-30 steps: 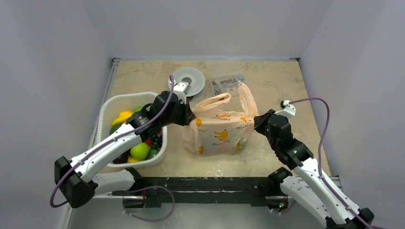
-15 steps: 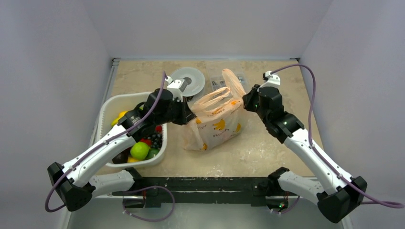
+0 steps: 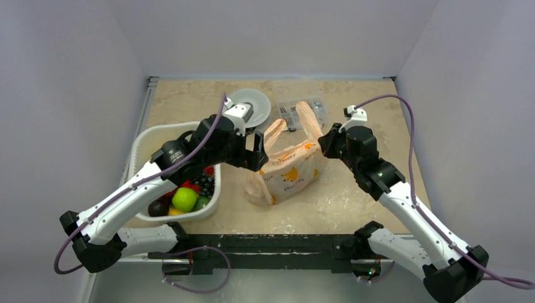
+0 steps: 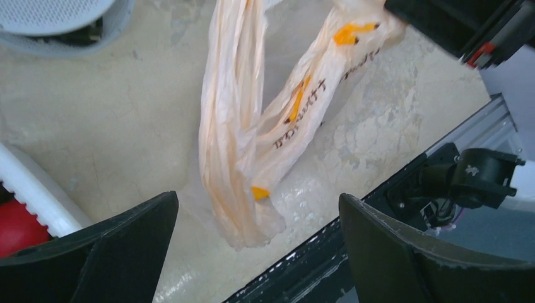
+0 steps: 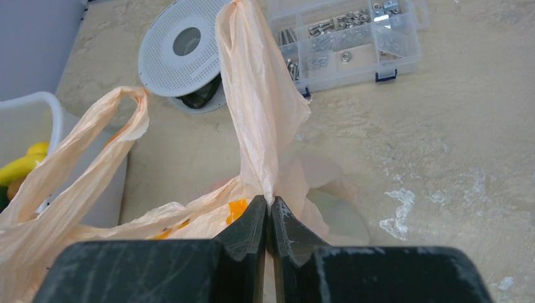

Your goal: Take the fake fruits out of the plastic bag

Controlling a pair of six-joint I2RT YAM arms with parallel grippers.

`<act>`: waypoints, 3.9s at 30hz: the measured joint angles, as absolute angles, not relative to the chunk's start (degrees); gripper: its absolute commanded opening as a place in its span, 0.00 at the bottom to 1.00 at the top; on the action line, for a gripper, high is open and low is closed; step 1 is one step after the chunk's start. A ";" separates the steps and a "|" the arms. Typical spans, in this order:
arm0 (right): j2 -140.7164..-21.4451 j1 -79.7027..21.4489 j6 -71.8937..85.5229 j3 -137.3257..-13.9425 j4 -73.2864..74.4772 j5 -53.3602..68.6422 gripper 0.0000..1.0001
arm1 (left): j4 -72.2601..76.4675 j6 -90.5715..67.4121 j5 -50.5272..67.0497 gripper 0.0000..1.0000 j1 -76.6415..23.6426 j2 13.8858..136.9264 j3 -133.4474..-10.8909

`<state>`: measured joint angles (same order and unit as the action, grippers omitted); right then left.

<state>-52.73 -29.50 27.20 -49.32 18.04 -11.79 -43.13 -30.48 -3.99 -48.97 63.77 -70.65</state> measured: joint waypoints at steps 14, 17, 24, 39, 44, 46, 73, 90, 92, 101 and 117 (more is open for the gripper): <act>-46.00 -29.50 26.46 -45.93 17.50 -7.70 0.07 | -48.07 -22.74 -16.01 0.91 -49.69 86.67 -90.26; -45.56 -29.50 26.30 -45.60 17.54 -7.70 0.06 | -47.92 -22.79 -15.92 0.63 -49.69 90.78 -90.91; -44.45 -29.50 26.30 -45.52 18.65 -7.90 0.06 | -45.98 -21.76 -13.10 0.00 -49.69 89.17 -87.55; -38.39 -29.50 35.81 -42.37 20.62 -7.42 0.62 | -18.13 -29.23 5.37 0.00 -44.75 58.92 -59.83; -43.97 -29.50 28.95 -44.88 19.49 -4.49 0.89 | -15.81 -30.63 9.63 0.00 -44.75 60.95 -58.28; -47.13 -29.50 26.74 -46.98 19.25 -3.49 0.92 | -15.64 -30.89 10.68 0.00 -44.75 61.19 -58.26; -61.47 -29.50 21.85 -54.83 9.10 -7.38 0.00 | -28.47 -31.66 9.63 0.75 -44.75 65.14 -69.06; -61.76 -29.47 25.80 -60.29 11.29 -7.07 0.00 | -36.80 -25.61 4.40 0.00 -44.60 67.77 -79.61; -64.40 -29.30 26.44 -64.64 13.02 -8.82 0.00 | -37.67 -25.28 4.27 0.00 -44.49 64.31 -80.03; -78.02 -27.83 22.87 -88.99 22.55 -12.12 0.08 | -35.70 -29.19 9.39 0.00 -44.25 56.51 -80.53; -74.19 -28.21 19.44 -85.19 41.45 -8.19 0.88 | -26.55 -37.34 14.63 0.00 -44.25 59.16 -67.72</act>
<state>-74.19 -28.21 19.44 -85.19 41.45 -8.19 -26.55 -37.34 14.63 -44.25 59.16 -67.72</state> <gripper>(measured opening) 0.832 0.008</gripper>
